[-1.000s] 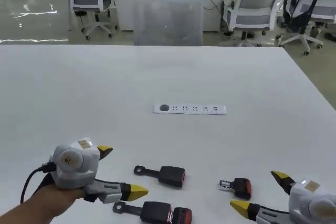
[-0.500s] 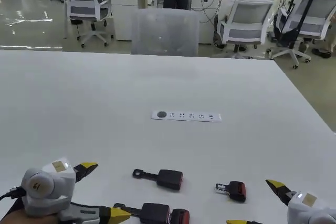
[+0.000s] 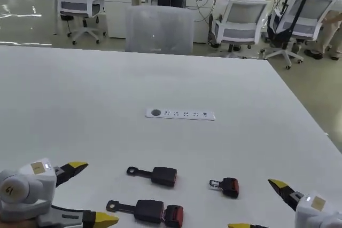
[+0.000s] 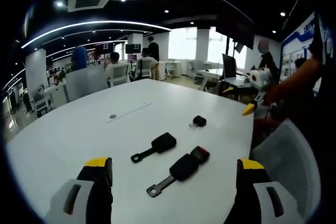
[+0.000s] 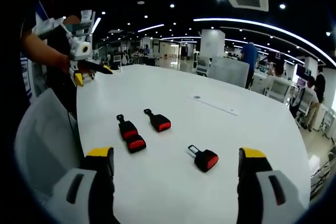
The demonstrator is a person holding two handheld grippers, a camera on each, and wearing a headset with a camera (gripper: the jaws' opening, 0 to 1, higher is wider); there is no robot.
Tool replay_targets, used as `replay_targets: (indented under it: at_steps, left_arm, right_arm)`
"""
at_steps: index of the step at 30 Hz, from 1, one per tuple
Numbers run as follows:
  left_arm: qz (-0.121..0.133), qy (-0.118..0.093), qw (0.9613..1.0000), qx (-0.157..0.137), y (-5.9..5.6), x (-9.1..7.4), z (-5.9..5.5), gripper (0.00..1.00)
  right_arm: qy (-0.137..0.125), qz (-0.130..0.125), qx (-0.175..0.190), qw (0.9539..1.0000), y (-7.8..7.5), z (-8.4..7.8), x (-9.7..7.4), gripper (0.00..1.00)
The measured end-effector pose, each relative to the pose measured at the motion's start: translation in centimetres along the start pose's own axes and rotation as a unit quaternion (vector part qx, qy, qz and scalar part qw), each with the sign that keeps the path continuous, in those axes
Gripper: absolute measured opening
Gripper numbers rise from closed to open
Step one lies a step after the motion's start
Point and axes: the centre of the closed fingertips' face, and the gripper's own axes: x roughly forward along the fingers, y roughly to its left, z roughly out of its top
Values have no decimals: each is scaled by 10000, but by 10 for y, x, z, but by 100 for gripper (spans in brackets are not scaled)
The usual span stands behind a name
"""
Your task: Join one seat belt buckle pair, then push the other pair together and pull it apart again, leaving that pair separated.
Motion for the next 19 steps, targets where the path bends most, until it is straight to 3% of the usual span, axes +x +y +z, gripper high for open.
replay_targets:
  at_steps: [7, 14, 19]
  left_arm:
    - [1, 25, 10000, -19, -1, 2, -2, 100]
    - [145, -34, 9998, -166, 9, 0, -5, 100]
    - [160, 5, 9998, -150, 10, -2, -11, 100]
  right_arm:
    - [-87, 6, -9, 10000, 4, 3, 1, 100]
    - [-137, 17, 13, 9999, 10, 4, 3, 100]
    - [-126, 12, 70, 9999, 10, 2, 3, 100]
